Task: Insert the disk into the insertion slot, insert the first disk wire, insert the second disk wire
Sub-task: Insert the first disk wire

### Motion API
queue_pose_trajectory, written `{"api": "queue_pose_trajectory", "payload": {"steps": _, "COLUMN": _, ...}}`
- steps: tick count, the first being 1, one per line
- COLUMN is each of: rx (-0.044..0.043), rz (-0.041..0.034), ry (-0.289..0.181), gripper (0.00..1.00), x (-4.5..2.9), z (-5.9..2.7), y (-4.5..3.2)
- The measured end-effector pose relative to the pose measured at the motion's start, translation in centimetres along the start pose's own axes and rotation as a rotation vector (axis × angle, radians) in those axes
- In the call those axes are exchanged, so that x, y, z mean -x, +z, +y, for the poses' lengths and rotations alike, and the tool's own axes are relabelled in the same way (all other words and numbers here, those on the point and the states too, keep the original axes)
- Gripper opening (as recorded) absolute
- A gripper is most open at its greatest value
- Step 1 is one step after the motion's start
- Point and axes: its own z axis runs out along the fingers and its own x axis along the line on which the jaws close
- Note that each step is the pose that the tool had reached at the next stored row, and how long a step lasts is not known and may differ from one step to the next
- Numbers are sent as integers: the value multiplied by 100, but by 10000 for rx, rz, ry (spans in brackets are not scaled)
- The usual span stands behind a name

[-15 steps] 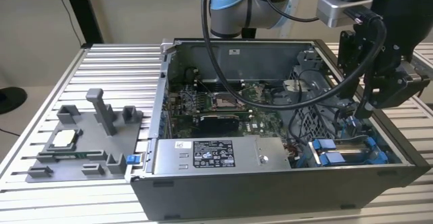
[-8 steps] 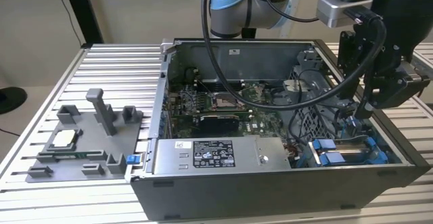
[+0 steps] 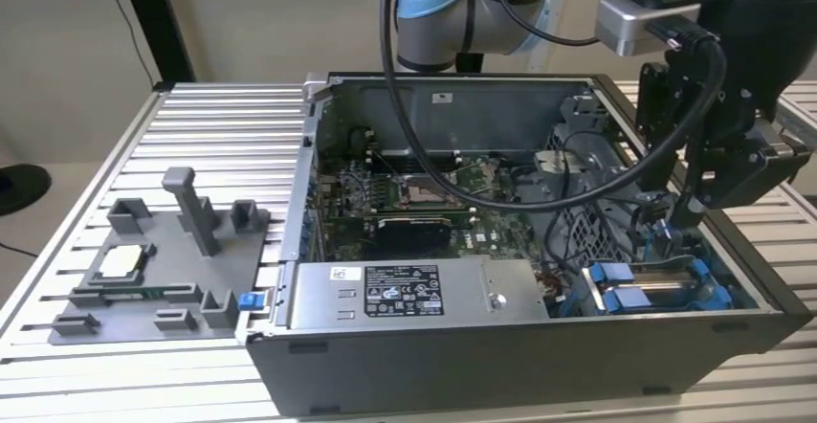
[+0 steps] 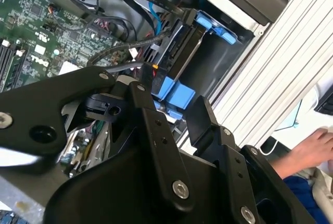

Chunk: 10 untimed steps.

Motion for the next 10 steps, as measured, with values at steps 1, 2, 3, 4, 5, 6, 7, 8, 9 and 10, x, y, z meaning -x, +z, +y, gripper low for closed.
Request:
{"api": "queue_pose_trajectory", "payload": {"steps": 1, "rx": -3, "rz": 12, "ry": -1, "gripper": 100, "x": 1, "z": 6, "y": 13}}
{"api": "queue_pose_trajectory", "payload": {"steps": 2, "rx": -5, "rz": 28, "ry": -4, "gripper": 100, "x": 3, "z": 13, "y": 27}}
{"api": "queue_pose_trajectory", "payload": {"steps": 3, "rx": -6, "rz": 46, "ry": -6, "gripper": 100, "x": 6, "z": 21, "y": 40}}
{"api": "queue_pose_trajectory", "payload": {"steps": 4, "rx": -7, "rz": 63, "ry": -8, "gripper": 100, "x": 11, "z": 24, "y": 51}}
{"api": "queue_pose_trajectory", "payload": {"steps": 5, "rx": -12, "rz": 72, "ry": -10, "gripper": 100, "x": 17, "z": 25, "y": 60}}
{"api": "queue_pose_trajectory", "payload": {"steps": 6, "rx": -17, "rz": 77, "ry": -10, "gripper": 100, "x": 21, "z": 28, "y": 71}}
{"api": "queue_pose_trajectory", "payload": {"steps": 7, "rx": -23, "rz": 86, "ry": -11, "gripper": 100, "x": 26, "z": 30, "y": 81}}
{"api": "queue_pose_trajectory", "payload": {"steps": 8, "rx": -31, "rz": 95, "ry": -11, "gripper": 100, "x": 31, "z": 31, "y": 89}}
{"api": "queue_pose_trajectory", "payload": {"steps": 9, "rx": -39, "rz": 97, "ry": -11, "gripper": 100, "x": 35, "z": 32, "y": 93}}
{"api": "queue_pose_trajectory", "payload": {"steps": 10, "rx": -48, "rz": 96, "ry": -10, "gripper": 100, "x": 39, "z": 33, "y": 95}}
